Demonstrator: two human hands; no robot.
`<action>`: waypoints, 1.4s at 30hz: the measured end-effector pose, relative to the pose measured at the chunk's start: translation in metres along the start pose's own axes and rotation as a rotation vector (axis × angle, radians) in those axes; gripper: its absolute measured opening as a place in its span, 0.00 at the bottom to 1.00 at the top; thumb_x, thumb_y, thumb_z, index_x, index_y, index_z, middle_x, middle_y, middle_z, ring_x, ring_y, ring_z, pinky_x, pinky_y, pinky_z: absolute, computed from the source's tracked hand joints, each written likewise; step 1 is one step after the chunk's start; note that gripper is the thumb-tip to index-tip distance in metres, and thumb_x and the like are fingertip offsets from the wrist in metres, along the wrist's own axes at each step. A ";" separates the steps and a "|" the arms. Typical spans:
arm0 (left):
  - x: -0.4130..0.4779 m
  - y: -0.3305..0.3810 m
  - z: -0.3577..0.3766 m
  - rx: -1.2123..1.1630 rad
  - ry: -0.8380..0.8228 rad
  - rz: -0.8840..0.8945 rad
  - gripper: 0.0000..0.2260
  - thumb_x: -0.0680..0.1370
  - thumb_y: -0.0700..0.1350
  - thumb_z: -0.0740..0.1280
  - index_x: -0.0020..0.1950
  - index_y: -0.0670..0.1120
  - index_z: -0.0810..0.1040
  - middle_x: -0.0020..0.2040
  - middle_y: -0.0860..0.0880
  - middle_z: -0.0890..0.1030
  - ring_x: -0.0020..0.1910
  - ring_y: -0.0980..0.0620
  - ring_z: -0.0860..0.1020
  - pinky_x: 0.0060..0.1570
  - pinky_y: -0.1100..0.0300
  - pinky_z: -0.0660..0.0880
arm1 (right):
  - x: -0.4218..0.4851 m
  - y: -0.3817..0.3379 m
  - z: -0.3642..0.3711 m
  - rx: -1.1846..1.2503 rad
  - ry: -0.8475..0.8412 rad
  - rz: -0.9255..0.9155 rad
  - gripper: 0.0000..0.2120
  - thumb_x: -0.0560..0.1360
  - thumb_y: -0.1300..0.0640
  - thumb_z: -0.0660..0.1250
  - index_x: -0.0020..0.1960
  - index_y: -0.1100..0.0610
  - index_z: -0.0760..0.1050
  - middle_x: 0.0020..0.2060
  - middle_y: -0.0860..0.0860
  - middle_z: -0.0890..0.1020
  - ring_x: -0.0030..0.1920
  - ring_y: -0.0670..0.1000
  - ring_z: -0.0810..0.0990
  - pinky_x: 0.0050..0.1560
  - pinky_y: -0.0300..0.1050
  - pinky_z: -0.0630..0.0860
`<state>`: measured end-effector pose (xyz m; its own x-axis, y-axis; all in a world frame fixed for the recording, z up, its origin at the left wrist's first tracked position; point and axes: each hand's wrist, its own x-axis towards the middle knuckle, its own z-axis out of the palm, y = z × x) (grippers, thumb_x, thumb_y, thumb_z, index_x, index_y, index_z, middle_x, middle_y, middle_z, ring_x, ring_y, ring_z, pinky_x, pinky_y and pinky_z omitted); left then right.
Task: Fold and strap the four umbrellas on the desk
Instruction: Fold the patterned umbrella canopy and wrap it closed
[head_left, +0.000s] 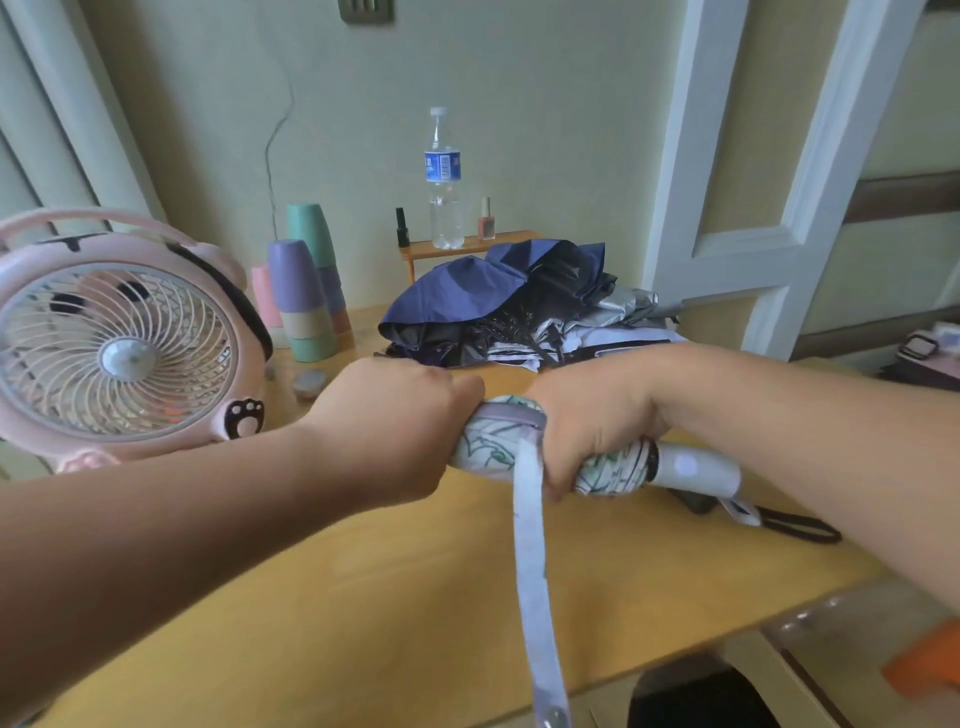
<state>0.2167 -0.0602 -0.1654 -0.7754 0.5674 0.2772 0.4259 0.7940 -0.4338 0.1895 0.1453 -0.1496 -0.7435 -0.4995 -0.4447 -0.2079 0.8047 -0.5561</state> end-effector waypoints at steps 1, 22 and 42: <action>-0.001 0.002 0.000 -0.033 -0.013 -0.009 0.09 0.71 0.44 0.64 0.44 0.53 0.64 0.37 0.53 0.74 0.33 0.49 0.74 0.29 0.57 0.64 | 0.001 0.001 0.001 -0.006 -0.035 -0.013 0.08 0.68 0.64 0.77 0.45 0.65 0.81 0.35 0.63 0.80 0.35 0.57 0.80 0.36 0.49 0.80; 0.015 0.004 0.001 -0.827 -0.785 -0.195 0.13 0.64 0.47 0.79 0.46 0.49 0.85 0.46 0.47 0.86 0.48 0.44 0.84 0.51 0.51 0.82 | 0.009 -0.015 0.037 -0.777 0.392 -0.134 0.08 0.69 0.51 0.70 0.43 0.50 0.71 0.35 0.48 0.76 0.31 0.49 0.72 0.29 0.45 0.66; 0.019 0.001 0.028 -0.368 -0.556 -0.027 0.06 0.70 0.44 0.69 0.47 0.50 0.78 0.35 0.50 0.82 0.32 0.49 0.82 0.31 0.55 0.78 | 0.041 -0.003 0.038 -0.466 0.219 0.022 0.02 0.66 0.59 0.69 0.37 0.56 0.76 0.30 0.50 0.80 0.27 0.54 0.75 0.30 0.43 0.71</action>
<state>0.1899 -0.0547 -0.1847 -0.8708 0.4277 -0.2425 0.4582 0.8848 -0.0850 0.1836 0.1100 -0.1925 -0.8563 -0.4419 -0.2674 -0.4148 0.8968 -0.1537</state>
